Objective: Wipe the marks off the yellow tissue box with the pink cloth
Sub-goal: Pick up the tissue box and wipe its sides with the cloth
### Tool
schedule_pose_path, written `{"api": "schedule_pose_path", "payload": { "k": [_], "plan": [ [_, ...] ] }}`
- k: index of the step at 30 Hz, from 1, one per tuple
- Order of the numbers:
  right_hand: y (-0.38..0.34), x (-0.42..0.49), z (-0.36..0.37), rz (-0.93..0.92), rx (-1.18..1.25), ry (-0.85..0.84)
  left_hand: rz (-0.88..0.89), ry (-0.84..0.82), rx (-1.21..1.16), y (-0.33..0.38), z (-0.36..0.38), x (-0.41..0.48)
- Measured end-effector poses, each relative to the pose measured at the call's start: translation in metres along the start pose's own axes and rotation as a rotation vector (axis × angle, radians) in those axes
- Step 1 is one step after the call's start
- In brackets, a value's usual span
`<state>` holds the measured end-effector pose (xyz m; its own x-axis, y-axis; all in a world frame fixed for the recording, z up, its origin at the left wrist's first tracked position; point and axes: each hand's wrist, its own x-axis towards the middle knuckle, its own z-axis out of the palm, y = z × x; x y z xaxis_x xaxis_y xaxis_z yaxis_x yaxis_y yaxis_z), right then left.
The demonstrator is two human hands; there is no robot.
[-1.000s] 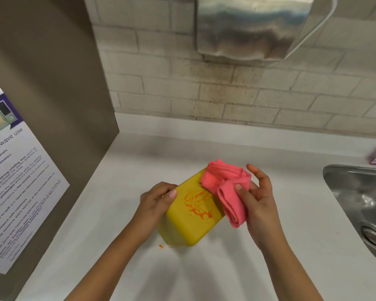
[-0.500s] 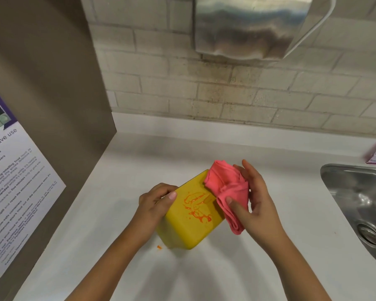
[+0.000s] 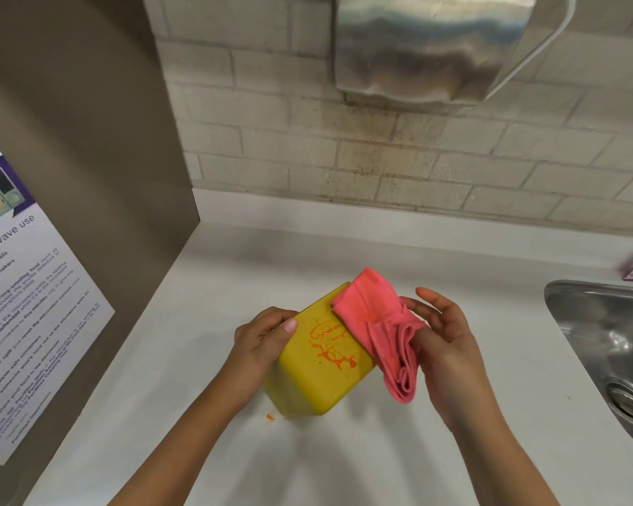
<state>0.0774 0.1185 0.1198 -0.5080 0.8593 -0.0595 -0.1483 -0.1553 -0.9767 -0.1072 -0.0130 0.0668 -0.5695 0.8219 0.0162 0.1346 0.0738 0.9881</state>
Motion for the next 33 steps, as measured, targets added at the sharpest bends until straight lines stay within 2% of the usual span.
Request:
{"api": "schedule_pose_path", "payload": {
  "k": [2,4,7,9,11,13,21,25,28,31,33],
  "plan": [
    [0.008,-0.006,0.004,-0.189,-0.249,0.045,0.004,-0.001,-0.008,0.0,0.0,0.0],
    [0.013,-0.009,0.001,-0.242,-0.375,0.063,0.012,-0.001,-0.019,-0.001,0.0,0.0],
    [0.011,-0.012,-0.009,-0.165,-0.316,0.037,0.016,0.005,-0.042,-0.001,0.001,0.001],
    [0.007,-0.014,-0.016,-0.098,-0.252,-0.052,0.014,0.008,-0.056,-0.001,0.001,0.002],
    [0.005,-0.016,-0.02,-0.061,-0.301,-0.154,0.012,0.006,-0.069,-0.001,0.001,0.002],
    [0.008,-0.014,-0.023,-0.052,-0.371,-0.174,0.016,0.003,-0.072,-0.002,0.001,0.002],
    [0.003,-0.006,-0.013,0.007,0.164,0.034,0.016,0.004,-0.073,-0.004,-0.001,0.003],
    [0.017,-0.018,-0.002,-0.036,-0.184,0.122,0.015,0.007,-0.069,-0.004,0.0,0.003],
    [0.018,-0.025,-0.002,-0.113,-0.394,0.041,0.011,0.004,-0.058,-0.005,0.0,0.002],
    [0.007,-0.022,-0.008,-0.288,-0.79,-0.052,0.009,0.014,-0.072,-0.005,-0.001,0.002],
    [0.003,-0.018,-0.012,-0.448,-1.0,-0.179,0.01,0.01,-0.079,-0.004,0.0,0.002]
  ]
}}
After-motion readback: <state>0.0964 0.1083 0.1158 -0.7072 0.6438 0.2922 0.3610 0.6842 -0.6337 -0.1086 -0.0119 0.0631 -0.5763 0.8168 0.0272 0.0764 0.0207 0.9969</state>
